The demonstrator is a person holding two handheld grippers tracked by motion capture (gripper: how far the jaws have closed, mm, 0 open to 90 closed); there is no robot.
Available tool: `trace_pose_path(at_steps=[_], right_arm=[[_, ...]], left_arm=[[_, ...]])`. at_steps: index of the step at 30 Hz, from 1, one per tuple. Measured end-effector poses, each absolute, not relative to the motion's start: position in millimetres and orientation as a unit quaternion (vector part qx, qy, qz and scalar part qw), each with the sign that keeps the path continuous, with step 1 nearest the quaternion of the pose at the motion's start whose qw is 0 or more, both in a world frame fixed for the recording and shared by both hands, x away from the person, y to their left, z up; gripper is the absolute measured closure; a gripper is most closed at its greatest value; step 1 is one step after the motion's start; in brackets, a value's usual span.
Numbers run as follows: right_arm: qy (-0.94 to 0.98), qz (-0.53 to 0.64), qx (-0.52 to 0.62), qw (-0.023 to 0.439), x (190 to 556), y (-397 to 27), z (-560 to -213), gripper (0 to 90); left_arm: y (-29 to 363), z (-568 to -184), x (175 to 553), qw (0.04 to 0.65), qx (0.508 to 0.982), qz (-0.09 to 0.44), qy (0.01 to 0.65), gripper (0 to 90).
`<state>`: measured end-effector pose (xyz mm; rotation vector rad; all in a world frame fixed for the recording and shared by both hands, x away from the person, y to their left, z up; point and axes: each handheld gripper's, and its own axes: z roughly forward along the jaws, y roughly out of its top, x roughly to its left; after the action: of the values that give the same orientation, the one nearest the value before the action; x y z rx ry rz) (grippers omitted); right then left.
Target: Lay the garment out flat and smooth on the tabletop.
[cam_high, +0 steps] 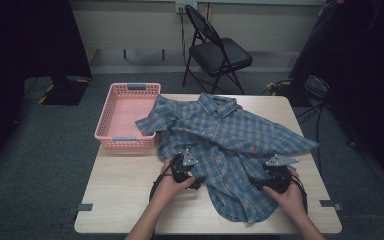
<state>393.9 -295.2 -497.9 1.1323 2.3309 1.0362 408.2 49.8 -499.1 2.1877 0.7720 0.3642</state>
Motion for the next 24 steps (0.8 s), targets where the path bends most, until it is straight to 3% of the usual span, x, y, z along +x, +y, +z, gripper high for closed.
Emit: trace_pose_path(at_steps=[5, 9, 13, 16, 24], right_arm=[[0.820, 0.377, 0.388, 0.186, 395, -297, -485, 27.4], [0.810, 0.387, 0.393, 0.199, 398, -301, -473, 48.8], [0.816, 0.361, 0.402, 0.205, 405, -302, -480, 56.8], [0.821, 0.346, 0.410, 0.196, 410, -302, -490, 61.9], [0.828, 0.367, 0.396, 0.153, 404, -305, -491, 90.0]], left_arm=[[50, -499, 408, 0.386, 0.859, 0.143, 0.303, 15.2], [50, -499, 408, 0.386, 0.859, 0.143, 0.303, 15.2], [50, -499, 408, 0.386, 0.859, 0.143, 0.303, 15.2], [50, -499, 408, 0.386, 0.859, 0.143, 0.303, 15.2], [50, -499, 408, 0.386, 0.859, 0.143, 0.303, 15.2]])
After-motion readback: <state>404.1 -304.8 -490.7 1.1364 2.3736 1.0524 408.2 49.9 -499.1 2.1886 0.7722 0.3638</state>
